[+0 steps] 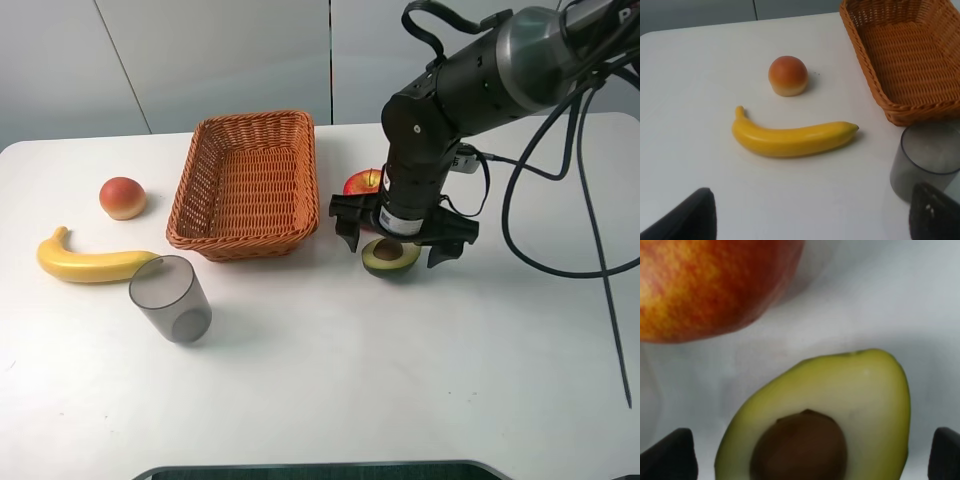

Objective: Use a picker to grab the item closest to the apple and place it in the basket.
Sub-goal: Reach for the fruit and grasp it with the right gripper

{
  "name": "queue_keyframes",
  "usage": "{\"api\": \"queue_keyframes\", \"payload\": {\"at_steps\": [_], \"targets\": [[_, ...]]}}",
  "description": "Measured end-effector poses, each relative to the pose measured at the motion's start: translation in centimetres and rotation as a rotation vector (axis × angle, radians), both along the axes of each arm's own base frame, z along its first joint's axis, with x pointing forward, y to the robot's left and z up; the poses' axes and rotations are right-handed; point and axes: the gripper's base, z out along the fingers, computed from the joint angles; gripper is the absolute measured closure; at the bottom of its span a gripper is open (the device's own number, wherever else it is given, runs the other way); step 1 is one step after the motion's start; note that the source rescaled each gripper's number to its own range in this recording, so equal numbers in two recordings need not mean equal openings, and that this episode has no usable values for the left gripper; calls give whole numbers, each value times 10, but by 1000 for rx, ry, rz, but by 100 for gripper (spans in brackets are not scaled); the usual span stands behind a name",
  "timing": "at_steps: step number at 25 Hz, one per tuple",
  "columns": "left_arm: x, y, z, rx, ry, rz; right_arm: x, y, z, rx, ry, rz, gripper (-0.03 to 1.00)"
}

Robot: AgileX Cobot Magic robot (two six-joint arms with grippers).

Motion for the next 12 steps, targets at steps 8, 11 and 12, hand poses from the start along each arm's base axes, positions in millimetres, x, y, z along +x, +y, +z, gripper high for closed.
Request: {"api": "queue_keyframes", "payload": {"at_steps": [8, 11, 12], "targets": [[0, 0, 0, 4, 0, -2, 4, 4, -13, 27, -17, -7, -3], [0, 0, 0, 4, 0, -2, 4, 4, -16, 28, -16, -11, -3], [0, 0, 0, 4, 0, -2, 4, 4, -16, 27, -14, -11, -3]]}}
